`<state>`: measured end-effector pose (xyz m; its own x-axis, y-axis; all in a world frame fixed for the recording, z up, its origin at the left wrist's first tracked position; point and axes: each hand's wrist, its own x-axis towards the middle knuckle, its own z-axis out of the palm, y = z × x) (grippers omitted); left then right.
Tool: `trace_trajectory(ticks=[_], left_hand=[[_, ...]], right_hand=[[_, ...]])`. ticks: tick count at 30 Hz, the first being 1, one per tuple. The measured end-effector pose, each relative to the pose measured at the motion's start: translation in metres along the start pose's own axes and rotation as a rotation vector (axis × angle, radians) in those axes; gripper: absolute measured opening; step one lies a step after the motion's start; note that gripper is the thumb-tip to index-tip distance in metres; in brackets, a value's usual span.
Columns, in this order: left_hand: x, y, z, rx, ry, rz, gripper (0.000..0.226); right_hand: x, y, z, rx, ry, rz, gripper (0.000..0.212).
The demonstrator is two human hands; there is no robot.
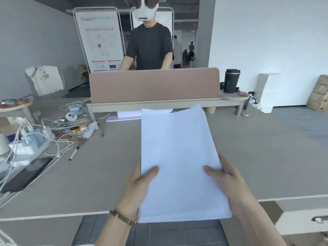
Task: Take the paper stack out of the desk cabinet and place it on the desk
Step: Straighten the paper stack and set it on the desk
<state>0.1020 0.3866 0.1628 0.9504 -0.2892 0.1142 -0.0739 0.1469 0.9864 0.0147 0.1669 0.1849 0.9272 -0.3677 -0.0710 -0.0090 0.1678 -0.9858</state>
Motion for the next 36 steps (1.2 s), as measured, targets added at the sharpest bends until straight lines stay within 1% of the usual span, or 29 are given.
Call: trace_trajectory(ticks=[5, 8, 12, 16, 20, 24, 26, 30, 34, 36], left_hand=[[0.012, 0.049, 0.029, 0.012, -0.065, 0.085, 0.038], [0.016, 0.086, 0.042, -0.029, -0.110, 0.035, 0.030], [0.028, 0.117, 0.057, -0.043, -0.062, 0.040, 0.022], [0.042, 0.126, 0.067, -0.009, -0.023, 0.121, 0.023], [0.059, 0.113, 0.068, 0.039, 0.010, 0.231, 0.030], [0.093, 0.082, 0.065, 0.098, 0.028, 0.298, 0.033], [0.112, 0.060, 0.062, 0.123, 0.037, 0.291, 0.034], [0.148, 0.018, 0.057, 0.133, 0.043, 0.255, 0.036], [0.158, -0.018, 0.053, 0.173, 0.049, 0.214, 0.038], [0.156, -0.031, 0.051, 0.167, 0.048, 0.185, 0.040]], right_hand=[[0.003, -0.042, -0.012, -0.012, 0.004, -0.075, 0.033], [0.002, -0.073, -0.020, -0.034, 0.010, -0.132, 0.030], [0.000, -0.104, -0.028, -0.067, -0.008, -0.237, 0.032], [0.006, -0.117, -0.031, -0.078, -0.042, -0.336, 0.041], [0.028, -0.113, -0.030, -0.109, -0.062, -0.382, 0.044], [0.071, -0.097, -0.023, -0.248, 0.054, -0.416, 0.058], [0.097, -0.080, -0.020, -0.309, 0.107, -0.415, 0.056], [0.137, -0.043, -0.011, -0.348, 0.178, -0.398, 0.051], [0.154, -0.012, -0.007, -0.366, 0.240, -0.354, 0.040], [0.157, -0.002, -0.007, -0.379, 0.239, -0.337, 0.039]])
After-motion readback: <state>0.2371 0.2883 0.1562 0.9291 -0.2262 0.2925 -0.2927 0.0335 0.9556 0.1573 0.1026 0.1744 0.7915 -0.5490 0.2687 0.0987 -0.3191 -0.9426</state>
